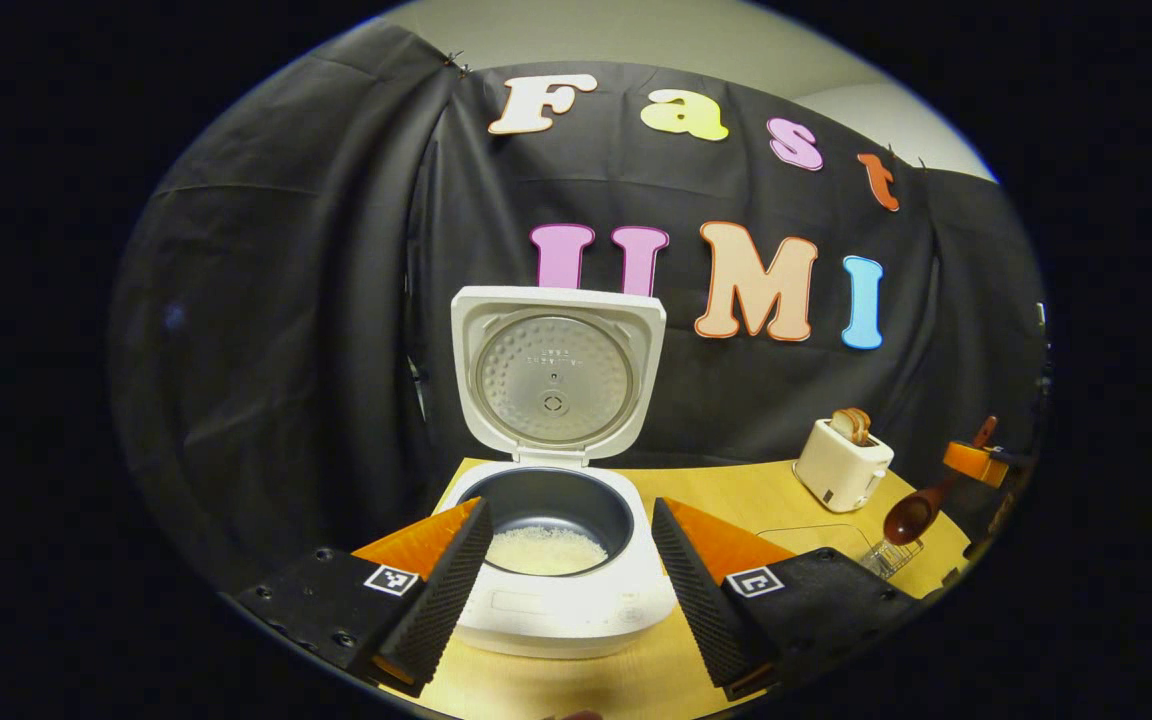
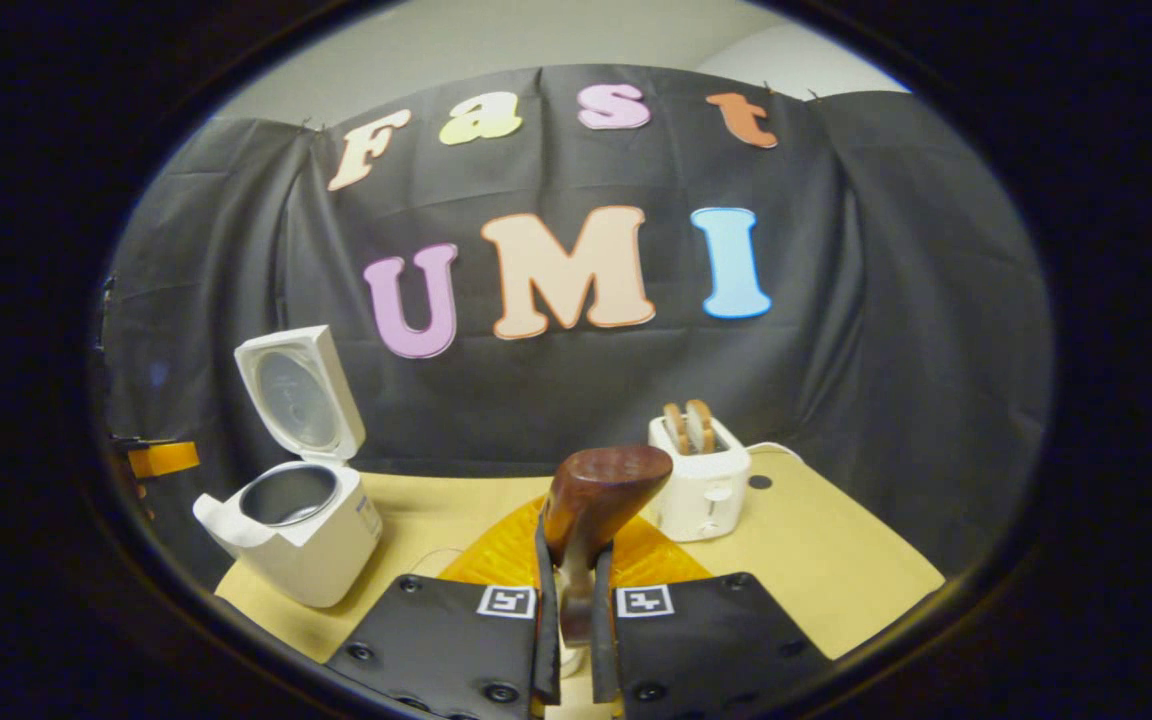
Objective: Close the left gripper, press the button to open the rice cooker; take a wooden spoon from the chopstick holder with the right hand, scoop a spoonful of rice and pour it into the rice cooker, then put the wooden spoon back into the chopstick holder.
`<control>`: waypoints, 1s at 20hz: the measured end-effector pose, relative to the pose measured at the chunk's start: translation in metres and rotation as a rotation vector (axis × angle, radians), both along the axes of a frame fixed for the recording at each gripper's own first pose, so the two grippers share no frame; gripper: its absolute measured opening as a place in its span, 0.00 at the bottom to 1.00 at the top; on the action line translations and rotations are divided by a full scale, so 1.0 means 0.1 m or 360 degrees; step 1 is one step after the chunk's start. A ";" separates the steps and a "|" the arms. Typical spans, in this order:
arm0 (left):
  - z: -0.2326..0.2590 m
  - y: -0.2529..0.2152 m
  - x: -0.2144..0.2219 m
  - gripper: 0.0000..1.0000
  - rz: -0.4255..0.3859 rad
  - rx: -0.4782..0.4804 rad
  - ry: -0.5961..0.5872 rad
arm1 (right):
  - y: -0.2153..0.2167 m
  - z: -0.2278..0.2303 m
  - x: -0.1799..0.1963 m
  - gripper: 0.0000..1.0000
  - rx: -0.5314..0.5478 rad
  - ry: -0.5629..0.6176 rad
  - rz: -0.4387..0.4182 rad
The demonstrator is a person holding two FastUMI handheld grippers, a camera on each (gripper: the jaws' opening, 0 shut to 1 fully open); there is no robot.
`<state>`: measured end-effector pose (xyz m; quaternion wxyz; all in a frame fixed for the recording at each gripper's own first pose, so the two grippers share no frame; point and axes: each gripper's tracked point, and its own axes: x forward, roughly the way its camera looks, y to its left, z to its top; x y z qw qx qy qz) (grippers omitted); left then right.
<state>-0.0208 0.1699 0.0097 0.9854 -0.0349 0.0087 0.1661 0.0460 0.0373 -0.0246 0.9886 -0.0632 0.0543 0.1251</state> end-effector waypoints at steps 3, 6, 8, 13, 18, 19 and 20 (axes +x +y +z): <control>-0.03 0.11 -0.02 0.95 -0.0008 0.0015 0.0017 | 0.07 -0.14 -0.04 0.15 -0.0129 0.0055 0.0075; -0.07 0.17 -0.07 0.95 -0.0019 0.0012 0.0028 | 0.03 -0.24 -0.01 0.16 -0.0287 0.0086 0.0108; -0.08 0.22 -0.10 0.95 -0.0027 0.0022 0.0034 | 0.04 -0.31 -0.02 0.15 -0.0355 0.0122 0.0120; -0.14 0.34 -0.11 0.95 -0.0063 0.0025 0.0050 | 0.06 -0.46 -0.10 0.15 -0.0364 0.0235 0.0111; -0.17 0.45 -0.15 0.95 -0.0080 0.0004 0.0045 | 0.23 -0.55 -0.23 0.15 -0.0180 0.0369 0.0083; -0.19 0.47 -0.15 0.95 -0.0084 -0.0001 0.0047 | 0.26 -0.56 -0.25 0.15 -0.0134 0.0392 0.0070; -0.20 0.48 -0.16 0.95 -0.0088 -0.0005 0.0048 | 0.27 -0.56 -0.26 0.15 -0.0088 0.0414 0.0046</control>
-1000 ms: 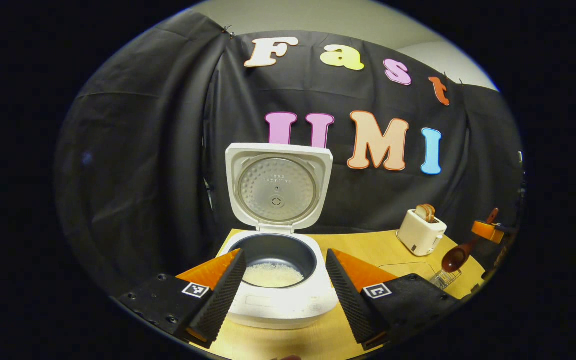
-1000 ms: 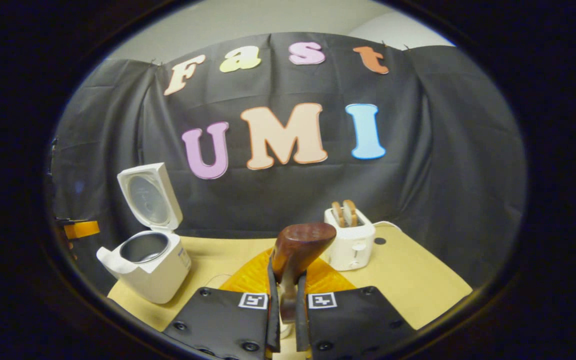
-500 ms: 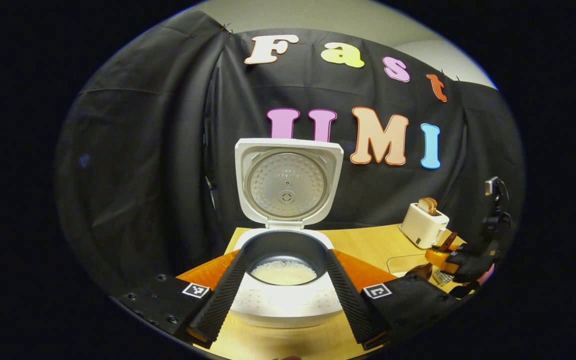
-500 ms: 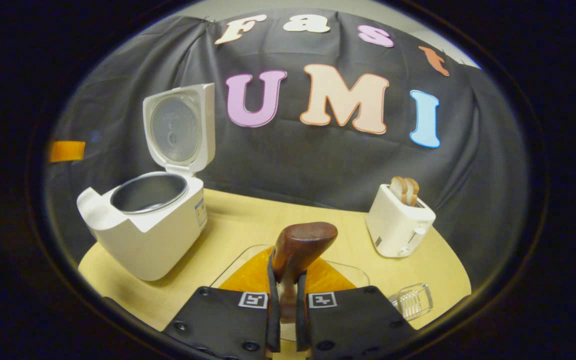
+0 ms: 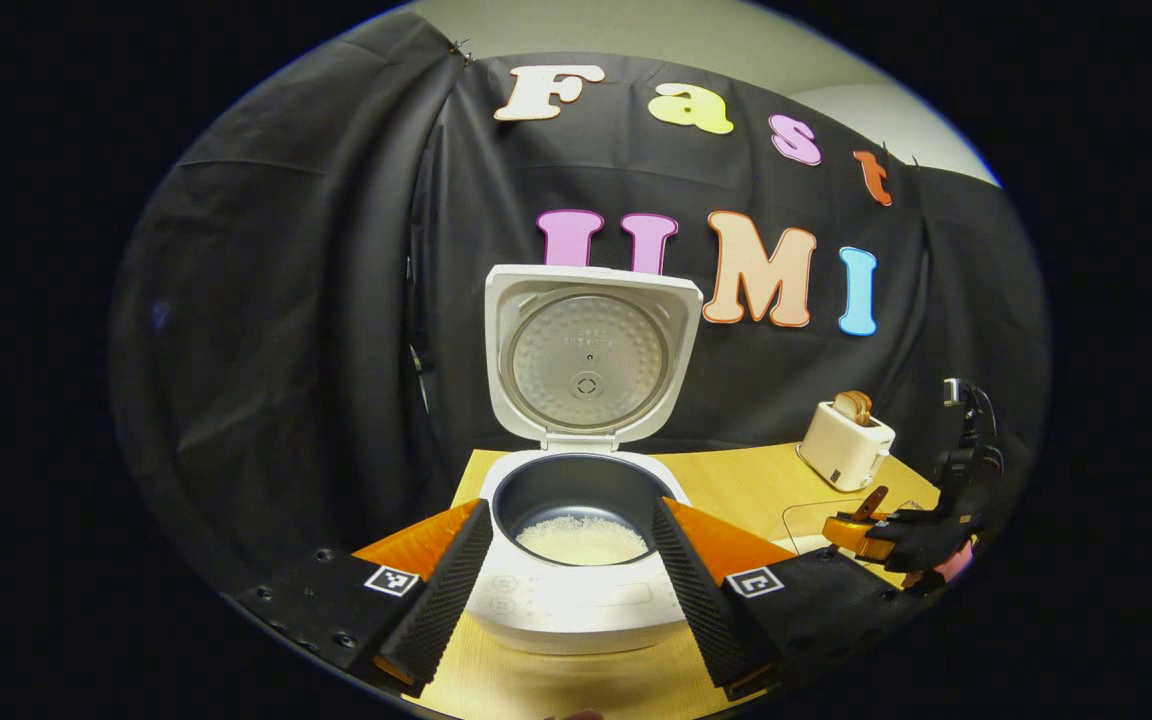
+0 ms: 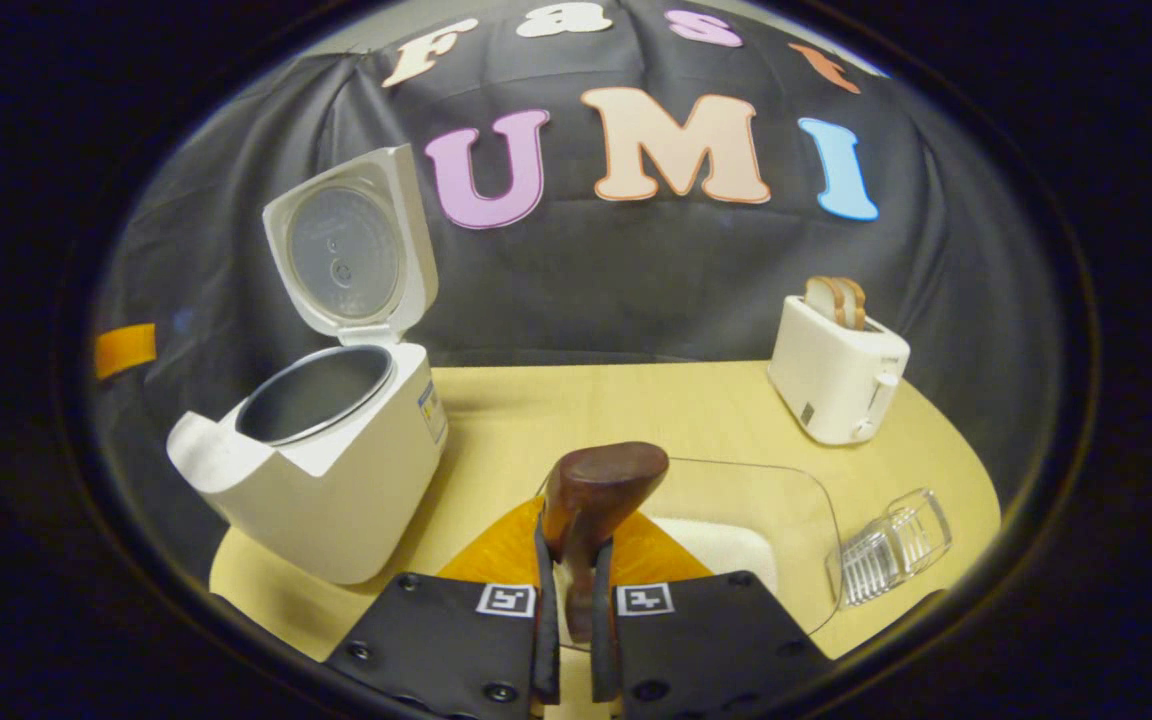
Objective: Close the left gripper, press the button to open the rice cooker; take a wooden spoon from the chopstick holder with the right hand, scoop a spoonful of rice and pour it into the rice cooker, then put the wooden spoon back into the chopstick holder.
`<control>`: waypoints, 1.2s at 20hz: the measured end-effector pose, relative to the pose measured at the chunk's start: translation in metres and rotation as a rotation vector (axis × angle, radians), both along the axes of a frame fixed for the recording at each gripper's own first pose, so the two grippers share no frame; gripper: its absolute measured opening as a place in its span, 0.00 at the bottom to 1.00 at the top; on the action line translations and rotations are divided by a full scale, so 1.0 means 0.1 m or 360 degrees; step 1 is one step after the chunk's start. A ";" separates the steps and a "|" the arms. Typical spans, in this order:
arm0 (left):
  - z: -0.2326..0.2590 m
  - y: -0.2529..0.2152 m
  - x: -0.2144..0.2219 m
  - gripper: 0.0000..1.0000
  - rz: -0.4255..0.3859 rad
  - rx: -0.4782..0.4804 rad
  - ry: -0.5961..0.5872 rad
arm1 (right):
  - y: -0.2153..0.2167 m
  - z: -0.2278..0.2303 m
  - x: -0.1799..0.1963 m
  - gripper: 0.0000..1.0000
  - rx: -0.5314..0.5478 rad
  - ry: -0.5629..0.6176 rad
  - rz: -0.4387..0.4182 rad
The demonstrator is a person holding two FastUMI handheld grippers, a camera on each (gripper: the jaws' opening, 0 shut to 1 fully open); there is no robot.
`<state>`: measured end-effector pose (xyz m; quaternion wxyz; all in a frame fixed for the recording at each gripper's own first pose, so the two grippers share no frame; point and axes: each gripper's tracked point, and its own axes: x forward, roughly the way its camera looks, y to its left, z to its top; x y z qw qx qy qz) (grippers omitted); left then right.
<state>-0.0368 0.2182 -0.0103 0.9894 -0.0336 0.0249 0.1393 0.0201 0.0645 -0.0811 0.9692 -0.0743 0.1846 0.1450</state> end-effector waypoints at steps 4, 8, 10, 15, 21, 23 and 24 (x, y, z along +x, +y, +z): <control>-0.02 0.04 -0.03 0.95 -0.0020 -0.0017 -0.0008 | -0.07 -0.02 0.04 0.15 0.0328 0.0134 -0.0165; -0.03 0.04 -0.04 0.95 -0.0048 -0.0019 -0.0014 | -0.36 -0.08 0.10 0.15 0.0746 0.0268 -0.0414; -0.03 0.03 -0.04 0.95 -0.0061 -0.0023 -0.0019 | -0.52 -0.11 0.10 0.14 0.0944 0.0315 -0.0524; 0.00 -0.04 -0.05 0.95 -0.0098 -0.0004 -0.0017 | -0.81 0.01 0.08 0.14 0.1478 0.0330 -0.0696; 0.04 -0.13 -0.10 0.95 -0.0124 0.0003 -0.0033 | -0.75 0.51 -0.01 0.14 0.1765 0.0248 -0.0646; 0.06 -0.16 -0.12 0.95 -0.0141 -0.0001 -0.0040 | -0.68 0.71 -0.08 0.14 0.1847 0.0225 -0.0610; 0.06 -0.17 -0.13 0.95 -0.0147 0.0002 -0.0045 | -0.66 0.81 -0.10 0.14 0.1879 0.0212 -0.0591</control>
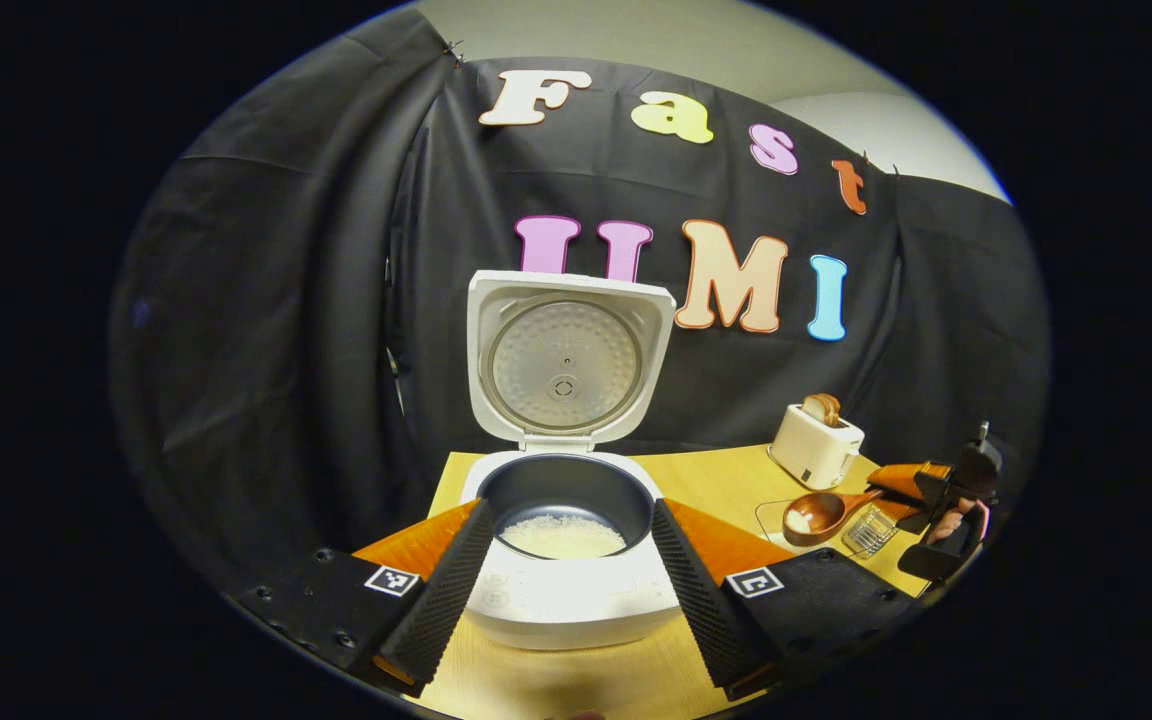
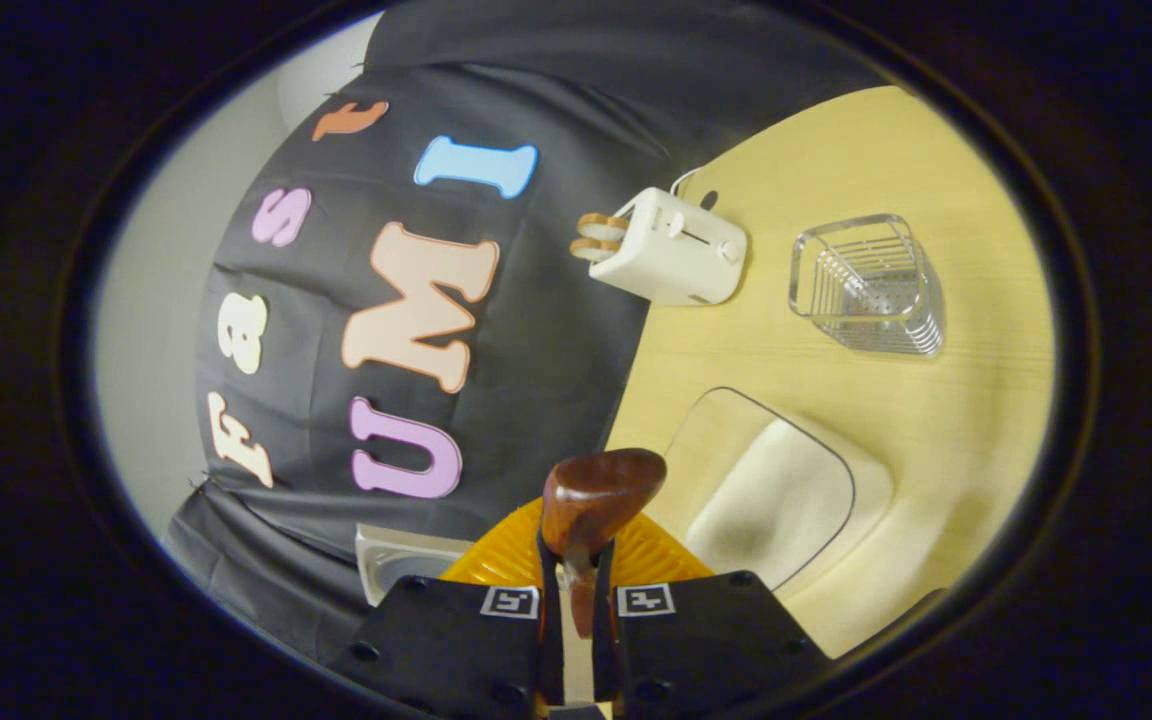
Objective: Close the left gripper, press the button to open the rice cooker; take a wooden spoon from the chopstick holder with the right hand, scoop a spoonful of rice and pour it into the rice cooker, then put the wooden spoon back into the chopstick holder.
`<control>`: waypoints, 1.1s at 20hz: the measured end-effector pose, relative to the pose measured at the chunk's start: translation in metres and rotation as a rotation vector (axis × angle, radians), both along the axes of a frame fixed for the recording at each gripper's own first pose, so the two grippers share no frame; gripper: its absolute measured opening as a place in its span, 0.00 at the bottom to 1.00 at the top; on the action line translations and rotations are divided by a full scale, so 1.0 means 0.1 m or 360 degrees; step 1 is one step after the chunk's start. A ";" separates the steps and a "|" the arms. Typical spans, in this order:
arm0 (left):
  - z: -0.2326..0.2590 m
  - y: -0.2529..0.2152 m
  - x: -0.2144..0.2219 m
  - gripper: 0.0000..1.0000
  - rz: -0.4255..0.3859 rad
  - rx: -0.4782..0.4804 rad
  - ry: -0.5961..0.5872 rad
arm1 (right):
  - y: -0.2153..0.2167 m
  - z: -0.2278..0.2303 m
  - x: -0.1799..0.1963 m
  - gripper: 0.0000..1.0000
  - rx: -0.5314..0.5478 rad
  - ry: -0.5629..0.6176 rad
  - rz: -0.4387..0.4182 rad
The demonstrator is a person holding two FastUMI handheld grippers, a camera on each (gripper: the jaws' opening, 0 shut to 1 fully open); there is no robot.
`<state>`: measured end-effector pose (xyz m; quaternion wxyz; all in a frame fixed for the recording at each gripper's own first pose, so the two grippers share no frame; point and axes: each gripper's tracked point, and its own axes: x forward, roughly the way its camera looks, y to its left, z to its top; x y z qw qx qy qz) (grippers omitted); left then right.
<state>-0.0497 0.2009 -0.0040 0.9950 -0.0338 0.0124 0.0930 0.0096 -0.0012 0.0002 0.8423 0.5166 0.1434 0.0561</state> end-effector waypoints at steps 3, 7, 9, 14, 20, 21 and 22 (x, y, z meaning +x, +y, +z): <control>0.01 -0.02 -0.04 0.95 -0.0022 0.0006 -0.0012 | 0.12 0.27 -0.09 0.16 0.0059 -0.0063 0.0018; -0.03 -0.02 -0.08 0.95 -0.0047 -0.0004 -0.0001 | 0.41 0.56 -0.13 0.14 0.0072 -0.0117 0.0076; -0.06 0.01 -0.11 0.95 -0.0051 -0.0009 0.0004 | 0.64 0.66 -0.13 0.13 0.0067 -0.0135 0.0124; -0.13 0.15 -0.24 0.95 -0.0015 -0.0028 0.0015 | 1.27 0.75 -0.06 0.17 -0.0053 -0.0153 0.0259; -0.19 0.37 -0.35 0.95 0.0063 -0.0045 0.0030 | 2.04 0.74 0.06 0.12 -0.0288 -0.0198 0.0452; -0.19 0.40 -0.36 0.95 0.0075 -0.0042 0.0032 | 2.15 0.71 0.08 0.12 -0.0361 -0.0208 0.0472; -0.20 0.43 -0.38 0.95 0.0084 -0.0040 0.0030 | 2.25 0.68 0.08 0.14 -0.0427 -0.0225 0.0492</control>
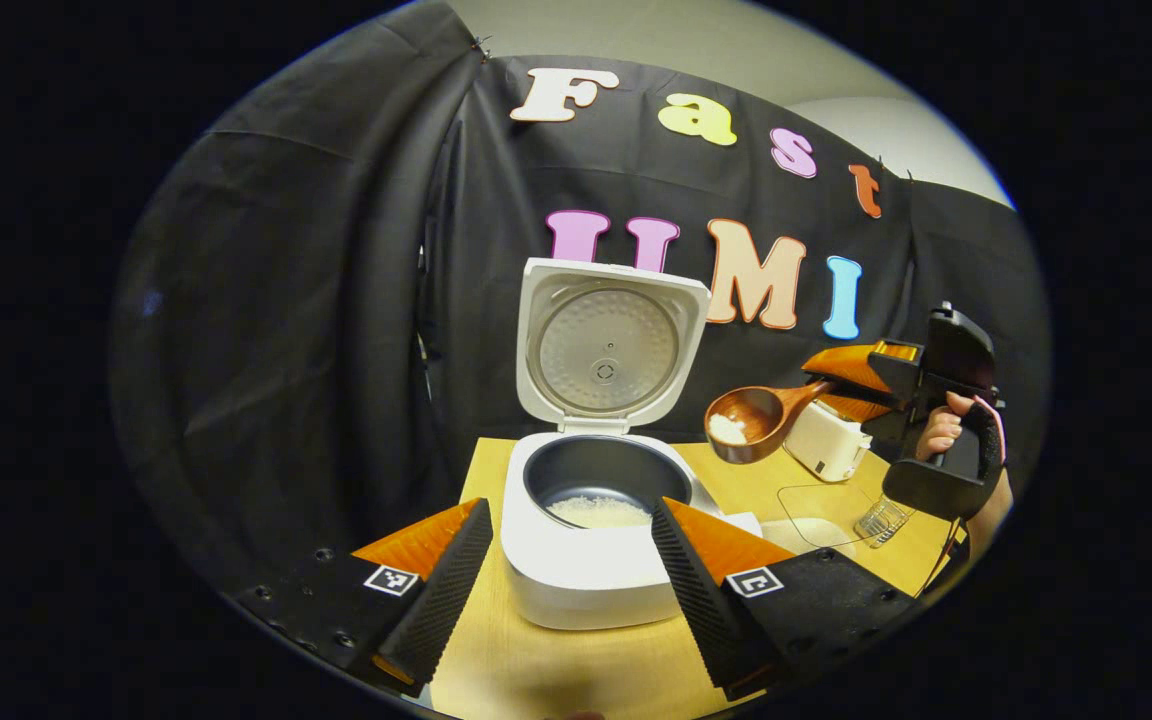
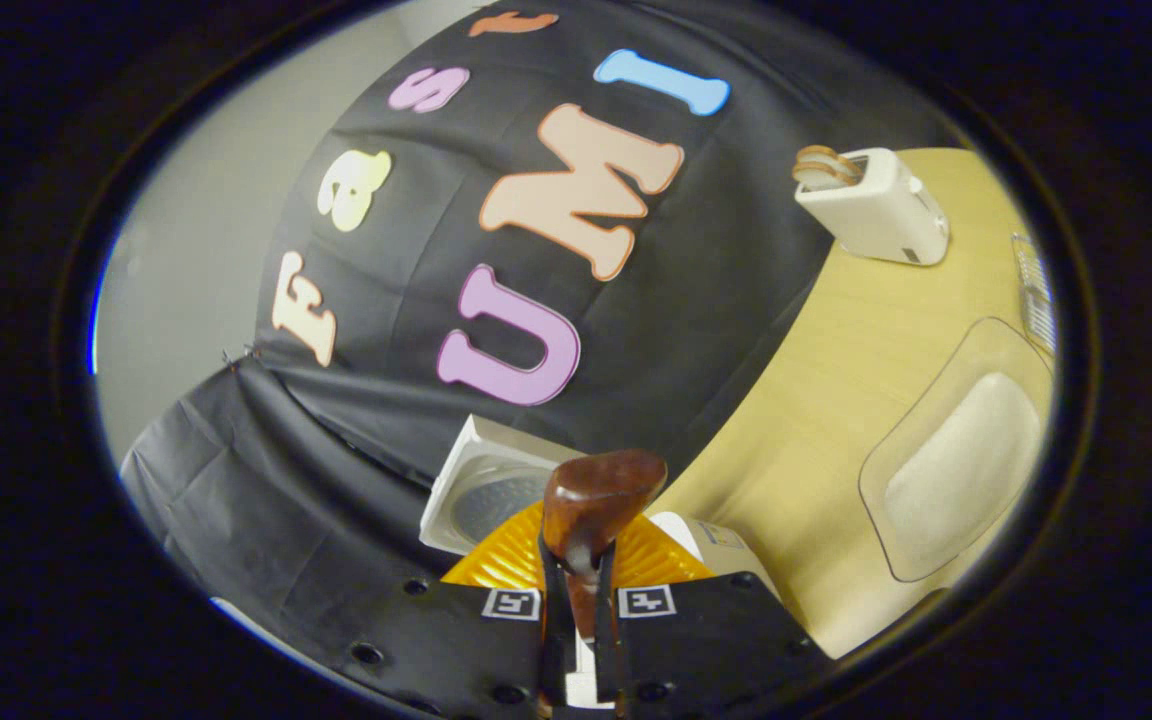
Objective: Close the left gripper, press the button to open the rice cooker; take a wooden spoon from the chopstick holder with the right hand, scoop a spoonful of rice and pour it into the rice cooker, then put the wooden spoon back into the chopstick holder.
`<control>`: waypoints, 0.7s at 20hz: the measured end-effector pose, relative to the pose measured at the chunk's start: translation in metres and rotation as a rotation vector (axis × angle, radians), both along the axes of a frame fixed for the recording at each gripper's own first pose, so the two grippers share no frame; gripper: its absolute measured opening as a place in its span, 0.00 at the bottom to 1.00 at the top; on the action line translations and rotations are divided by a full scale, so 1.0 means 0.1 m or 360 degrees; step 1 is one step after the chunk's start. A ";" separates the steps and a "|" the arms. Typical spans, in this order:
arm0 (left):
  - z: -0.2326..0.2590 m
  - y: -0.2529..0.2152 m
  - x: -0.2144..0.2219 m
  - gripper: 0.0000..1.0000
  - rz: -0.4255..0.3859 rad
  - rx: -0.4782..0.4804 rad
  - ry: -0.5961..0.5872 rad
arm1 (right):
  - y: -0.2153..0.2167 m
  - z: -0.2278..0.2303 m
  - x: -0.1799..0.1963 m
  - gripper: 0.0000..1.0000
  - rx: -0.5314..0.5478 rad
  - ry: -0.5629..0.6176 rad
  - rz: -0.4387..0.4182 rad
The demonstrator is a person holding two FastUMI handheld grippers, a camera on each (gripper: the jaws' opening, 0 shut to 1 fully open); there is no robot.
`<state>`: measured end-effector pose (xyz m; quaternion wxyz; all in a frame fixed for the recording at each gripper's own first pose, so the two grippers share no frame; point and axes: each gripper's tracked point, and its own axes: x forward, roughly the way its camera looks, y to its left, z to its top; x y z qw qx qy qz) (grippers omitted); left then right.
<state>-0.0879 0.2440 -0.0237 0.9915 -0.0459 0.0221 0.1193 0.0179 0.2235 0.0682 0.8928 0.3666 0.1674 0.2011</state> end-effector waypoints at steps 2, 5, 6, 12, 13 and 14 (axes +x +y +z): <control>0.00 0.05 -0.02 0.95 0.0016 -0.0002 0.0000 | 0.20 -0.02 0.04 0.14 -0.0114 -0.0061 0.0036; -0.01 0.11 -0.04 0.95 0.0033 -0.0011 0.0005 | 0.46 -0.04 0.07 0.14 -0.0324 -0.0173 0.0078; -0.02 0.11 -0.04 0.95 0.0034 -0.0015 0.0009 | 0.53 -0.04 0.10 0.13 -0.0419 -0.0219 0.0084; -0.05 0.22 -0.09 0.95 0.0069 0.0018 0.0022 | 0.90 -0.11 0.08 0.12 -0.0910 -0.0525 0.0144; -0.05 0.23 -0.10 0.95 0.0073 0.0018 0.0022 | 0.95 -0.10 0.05 0.12 -0.0964 -0.0570 0.0158; -0.06 0.24 -0.11 0.95 0.0074 0.0014 0.0024 | 0.98 -0.11 0.02 0.12 -0.1023 -0.0621 0.0162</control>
